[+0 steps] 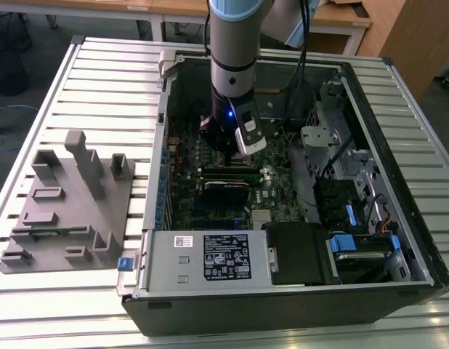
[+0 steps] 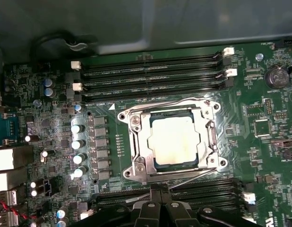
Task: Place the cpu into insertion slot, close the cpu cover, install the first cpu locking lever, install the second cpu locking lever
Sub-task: 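Install the second cpu locking lever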
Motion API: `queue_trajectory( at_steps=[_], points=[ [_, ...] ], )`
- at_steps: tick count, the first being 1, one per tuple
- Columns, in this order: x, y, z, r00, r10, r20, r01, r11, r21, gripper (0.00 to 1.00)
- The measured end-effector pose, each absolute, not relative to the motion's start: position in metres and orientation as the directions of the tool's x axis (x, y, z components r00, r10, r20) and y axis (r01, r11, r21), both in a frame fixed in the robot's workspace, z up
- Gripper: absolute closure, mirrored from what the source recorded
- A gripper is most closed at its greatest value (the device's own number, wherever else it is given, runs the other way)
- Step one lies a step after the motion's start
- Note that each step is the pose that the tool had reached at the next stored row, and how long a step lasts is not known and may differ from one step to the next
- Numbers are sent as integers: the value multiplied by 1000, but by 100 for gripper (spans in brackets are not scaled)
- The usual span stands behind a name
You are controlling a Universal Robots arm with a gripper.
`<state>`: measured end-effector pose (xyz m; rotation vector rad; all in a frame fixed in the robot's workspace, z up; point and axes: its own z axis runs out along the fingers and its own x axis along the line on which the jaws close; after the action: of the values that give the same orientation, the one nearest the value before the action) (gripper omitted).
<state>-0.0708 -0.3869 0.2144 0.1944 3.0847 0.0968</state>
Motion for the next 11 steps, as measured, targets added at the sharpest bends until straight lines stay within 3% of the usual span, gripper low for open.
queue_trajectory(
  at_steps=[11],
  points=[
    [-79, -387, 207, -991, 127, -44, 124, 990, 73, 90]
  ],
)
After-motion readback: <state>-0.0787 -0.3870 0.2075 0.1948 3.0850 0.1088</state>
